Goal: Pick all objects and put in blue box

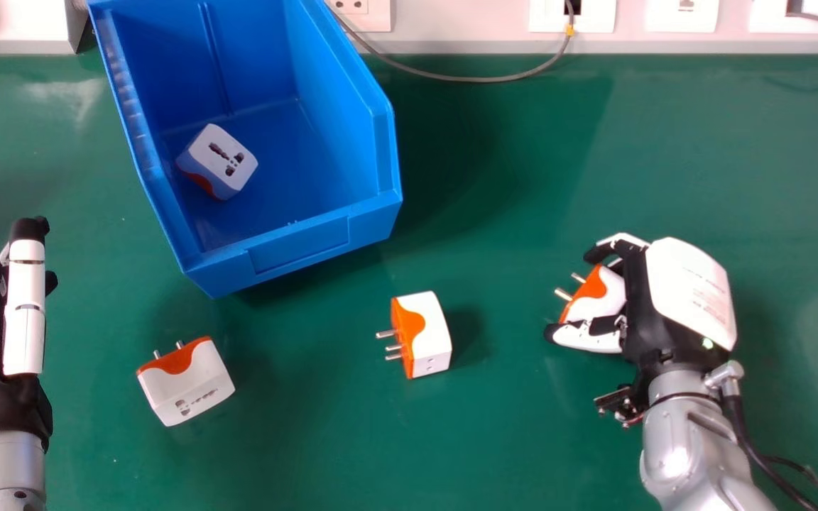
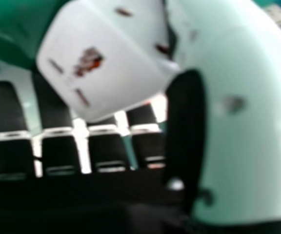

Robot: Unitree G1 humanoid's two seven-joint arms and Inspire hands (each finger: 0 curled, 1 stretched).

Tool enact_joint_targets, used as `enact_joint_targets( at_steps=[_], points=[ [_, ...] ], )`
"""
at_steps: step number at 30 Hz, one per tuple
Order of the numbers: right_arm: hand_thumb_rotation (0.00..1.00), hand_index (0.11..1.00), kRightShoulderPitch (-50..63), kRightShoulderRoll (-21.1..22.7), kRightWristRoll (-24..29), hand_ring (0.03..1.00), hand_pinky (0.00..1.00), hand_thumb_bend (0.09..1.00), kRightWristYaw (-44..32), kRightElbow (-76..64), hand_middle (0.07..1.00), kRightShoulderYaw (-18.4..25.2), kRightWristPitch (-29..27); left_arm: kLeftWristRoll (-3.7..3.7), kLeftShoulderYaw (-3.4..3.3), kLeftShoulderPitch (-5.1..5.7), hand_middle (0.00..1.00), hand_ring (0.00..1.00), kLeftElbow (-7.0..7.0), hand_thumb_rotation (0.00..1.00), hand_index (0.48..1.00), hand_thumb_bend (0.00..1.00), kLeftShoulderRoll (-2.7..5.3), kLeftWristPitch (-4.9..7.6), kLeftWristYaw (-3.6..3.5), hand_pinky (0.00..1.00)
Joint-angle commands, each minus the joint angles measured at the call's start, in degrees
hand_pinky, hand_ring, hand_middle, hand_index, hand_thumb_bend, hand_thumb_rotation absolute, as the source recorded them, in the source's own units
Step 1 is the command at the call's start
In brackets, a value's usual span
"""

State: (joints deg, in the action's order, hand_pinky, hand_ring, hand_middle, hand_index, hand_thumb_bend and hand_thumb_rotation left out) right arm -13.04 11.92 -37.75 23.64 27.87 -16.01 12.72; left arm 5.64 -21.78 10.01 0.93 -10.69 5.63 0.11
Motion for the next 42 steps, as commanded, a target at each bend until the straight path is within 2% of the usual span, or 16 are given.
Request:
enact_joint_targets(
  at_steps=[1,6,14,20,26,34,39,42],
  points=[
    [0.14,0.497,2.17,0.22,0.91,0.179,0.13,0.489,-2.39,0.57,0.279,0.04,2.25,0.42,-0.58,0.2,0.91,0.93,0.96,0.92,0.933,0.45,-0.66,0.65,-0.17,0.89],
    [0.15,0.484,2.56,0.21,0.89,0.192,0.13,0.488,-3.1,-1.26,0.29,0.35,3.49,0.56,-0.78,0.04,0.91,0.93,0.8,0.92,0.933,0.46,-0.67,0.51,-0.17,0.89],
    [0.15,0.475,2.64,0.24,0.99,0.233,0.17,0.486,-4.12,-3.53,0.333,0.78,4.63,0.3,-0.72,0.13,0.9,0.93,1.3,0.91,0.932,0.45,-0.63,0.0,0.06,0.89],
    [0.15,0.473,3.79,-0.08,1.59,0.218,0.16,0.486,-4.35,-7.08,0.318,1.69,4.73,0.32,-0.68,0.34,0.9,0.93,1.73,0.9,0.932,0.45,-0.48,-0.49,0.15,0.88],
    [0.15,0.47,5.46,-0.4,1.56,0.161,0.11,0.485,-3.08,-12.65,0.25,1.82,3.36,0.04,-0.43,0.7,0.9,0.92,2.51,0.89,0.928,0.44,-0.3,-0.63,0.36,0.88],
    [0.15,0.469,9.84,-0.66,1.87,0.097,0.06,0.486,-3.29,-25.51,0.164,3.0,0.35,0.18,-0.31,0.88,0.9,0.92,2.51,0.88,0.923,0.44,0.03,-0.43,0.49,0.87],
    [0.15,0.469,11.99,0.07,-0.31,0.08,0.04,0.486,-3.26,-33.02,0.141,3.37,-0.54,0.08,-0.2,0.6,0.89,0.92,2.12,0.86,0.916,0.45,0.18,-0.34,0.6,0.87],
    [0.15,0.47,13.19,0.77,-0.28,0.069,0.03,0.486,-3.59,-37.73,0.126,3.65,-2.93,-0.3,-0.09,0.23,0.88,0.92,1.8,0.85,0.906,0.46,0.23,-0.43,1.01,0.87]
  ],
)
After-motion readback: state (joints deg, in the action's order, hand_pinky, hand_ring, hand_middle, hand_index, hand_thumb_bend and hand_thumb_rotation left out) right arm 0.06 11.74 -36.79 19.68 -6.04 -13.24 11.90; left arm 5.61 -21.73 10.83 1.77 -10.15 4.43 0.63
